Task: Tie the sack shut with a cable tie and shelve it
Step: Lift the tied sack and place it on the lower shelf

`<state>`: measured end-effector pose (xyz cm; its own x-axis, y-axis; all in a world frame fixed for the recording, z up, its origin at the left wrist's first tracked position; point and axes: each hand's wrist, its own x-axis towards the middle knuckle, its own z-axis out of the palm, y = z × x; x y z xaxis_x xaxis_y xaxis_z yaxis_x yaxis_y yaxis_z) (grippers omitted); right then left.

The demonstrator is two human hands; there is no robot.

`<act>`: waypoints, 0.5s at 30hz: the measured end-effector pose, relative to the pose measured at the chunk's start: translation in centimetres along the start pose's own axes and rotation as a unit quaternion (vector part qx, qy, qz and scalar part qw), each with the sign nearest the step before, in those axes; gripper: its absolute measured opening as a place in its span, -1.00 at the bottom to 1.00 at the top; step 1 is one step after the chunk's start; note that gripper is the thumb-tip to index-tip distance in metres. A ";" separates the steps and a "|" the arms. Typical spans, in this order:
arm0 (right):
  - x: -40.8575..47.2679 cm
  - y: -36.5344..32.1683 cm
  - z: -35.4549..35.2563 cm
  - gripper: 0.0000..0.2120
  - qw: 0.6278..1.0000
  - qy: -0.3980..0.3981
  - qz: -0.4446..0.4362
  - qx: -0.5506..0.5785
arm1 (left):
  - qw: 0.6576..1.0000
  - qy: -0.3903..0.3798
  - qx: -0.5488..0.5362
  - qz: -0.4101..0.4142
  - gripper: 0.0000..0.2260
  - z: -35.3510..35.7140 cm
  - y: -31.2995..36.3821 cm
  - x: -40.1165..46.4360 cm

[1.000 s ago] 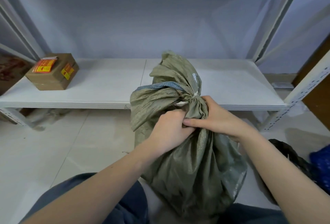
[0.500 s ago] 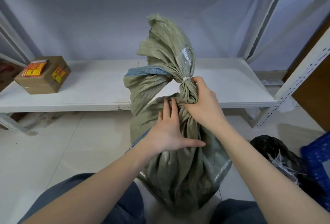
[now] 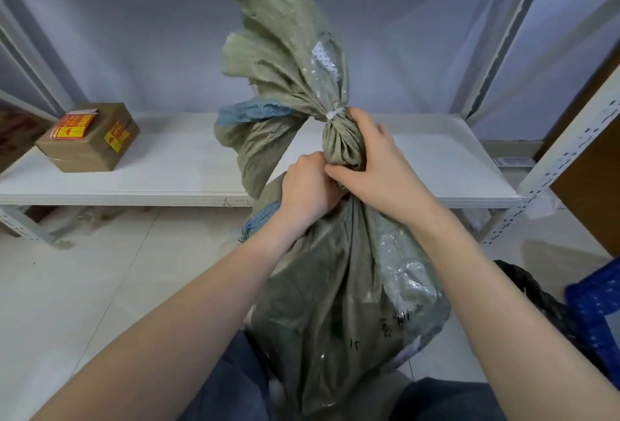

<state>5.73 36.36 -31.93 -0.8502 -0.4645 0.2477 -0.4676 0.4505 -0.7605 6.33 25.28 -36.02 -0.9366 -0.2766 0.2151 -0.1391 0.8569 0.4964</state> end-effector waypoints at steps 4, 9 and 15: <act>-0.8 -0.6 -1.6 -0.19 0.989 0.020 -0.034 -0.144 | 1.000 0.011 -0.026 0.009 -0.68 -0.5 -0.1 1.0; -4.3 0.4 -2.4 0.05 0.984 -0.010 0.004 -0.176 | 0.997 0.037 -0.063 0.000 -0.74 -2.1 0.3 1.6; -9.0 0.9 -1.1 0.20 0.953 -0.012 0.025 -0.301 | 0.994 0.076 -0.075 0.030 -0.64 -6.0 2.3 2.9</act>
<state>12.65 41.79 -34.17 -0.8730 -0.4445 0.2006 -0.4861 0.8257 -0.2863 5.25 23.79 -29.21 -0.8804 -0.3002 0.3672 -0.0251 0.8026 0.5960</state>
